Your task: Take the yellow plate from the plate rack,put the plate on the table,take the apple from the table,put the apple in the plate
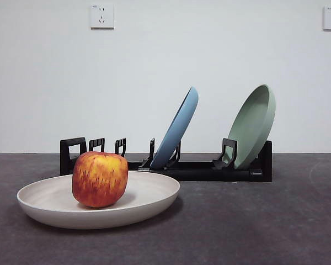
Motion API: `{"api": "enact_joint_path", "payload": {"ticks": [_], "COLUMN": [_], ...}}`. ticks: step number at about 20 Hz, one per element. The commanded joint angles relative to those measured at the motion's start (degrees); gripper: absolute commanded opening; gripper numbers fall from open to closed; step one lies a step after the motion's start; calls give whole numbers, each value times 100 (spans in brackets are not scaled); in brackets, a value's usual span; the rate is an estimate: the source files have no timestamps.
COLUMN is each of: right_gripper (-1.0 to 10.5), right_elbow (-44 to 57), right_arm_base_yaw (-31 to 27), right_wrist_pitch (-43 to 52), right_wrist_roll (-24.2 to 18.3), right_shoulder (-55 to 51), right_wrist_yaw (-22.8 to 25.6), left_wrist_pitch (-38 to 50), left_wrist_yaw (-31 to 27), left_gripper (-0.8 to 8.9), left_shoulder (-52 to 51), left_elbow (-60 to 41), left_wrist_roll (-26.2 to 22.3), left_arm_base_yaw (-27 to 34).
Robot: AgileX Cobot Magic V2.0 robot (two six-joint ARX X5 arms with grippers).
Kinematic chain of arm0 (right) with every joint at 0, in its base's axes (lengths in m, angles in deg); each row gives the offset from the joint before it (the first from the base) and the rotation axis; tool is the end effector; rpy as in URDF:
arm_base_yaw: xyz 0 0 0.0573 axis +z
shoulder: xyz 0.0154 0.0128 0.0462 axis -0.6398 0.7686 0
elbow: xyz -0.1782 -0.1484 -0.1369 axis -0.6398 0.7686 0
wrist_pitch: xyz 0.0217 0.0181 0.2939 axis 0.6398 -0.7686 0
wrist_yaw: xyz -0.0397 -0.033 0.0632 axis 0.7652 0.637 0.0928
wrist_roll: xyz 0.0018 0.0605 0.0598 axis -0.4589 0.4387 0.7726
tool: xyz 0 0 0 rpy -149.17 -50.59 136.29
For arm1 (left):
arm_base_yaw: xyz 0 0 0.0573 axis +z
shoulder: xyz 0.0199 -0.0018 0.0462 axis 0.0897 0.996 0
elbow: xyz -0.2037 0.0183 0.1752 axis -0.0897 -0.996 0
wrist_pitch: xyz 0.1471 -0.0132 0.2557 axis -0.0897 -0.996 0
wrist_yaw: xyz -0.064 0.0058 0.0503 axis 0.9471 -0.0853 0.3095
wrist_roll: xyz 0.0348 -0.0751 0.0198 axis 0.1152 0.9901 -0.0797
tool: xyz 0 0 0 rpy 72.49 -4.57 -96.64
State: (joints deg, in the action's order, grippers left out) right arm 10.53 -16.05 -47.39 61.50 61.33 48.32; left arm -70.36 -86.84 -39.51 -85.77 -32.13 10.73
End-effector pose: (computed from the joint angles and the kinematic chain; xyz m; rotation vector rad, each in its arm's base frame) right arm 0.1910 0.0713 0.2498 0.0652 0.4229 0.2108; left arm 0.1746 0.0192 0.1578 -0.0655 0.1461 0.1304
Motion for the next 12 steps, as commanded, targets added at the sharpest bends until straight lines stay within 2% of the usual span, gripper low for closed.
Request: {"api": "enact_joint_path", "payload": {"ticks": [1,6,12], "right_gripper": [-16,-16,-16], "right_elbow": [28,28,28], "right_arm_base_yaw": [0,0,0], "right_wrist_pitch": [26,26,26], "right_wrist_roll": [35,35,35], "right_shoulder": [-4,-4,-4], "right_wrist_yaw": [15,15,17], "left_wrist_pitch": [155,2,-11], "left_wrist_yaw": [35,-31,179], "left_gripper": [-3,-3,-3], "left_shoulder": [-96,-96,-96], "left_elbow": [-245,-286,-284], "left_wrist_roll": [-42,-66,-44], "left_arm_base_yaw": [-24,-267,-363]}}
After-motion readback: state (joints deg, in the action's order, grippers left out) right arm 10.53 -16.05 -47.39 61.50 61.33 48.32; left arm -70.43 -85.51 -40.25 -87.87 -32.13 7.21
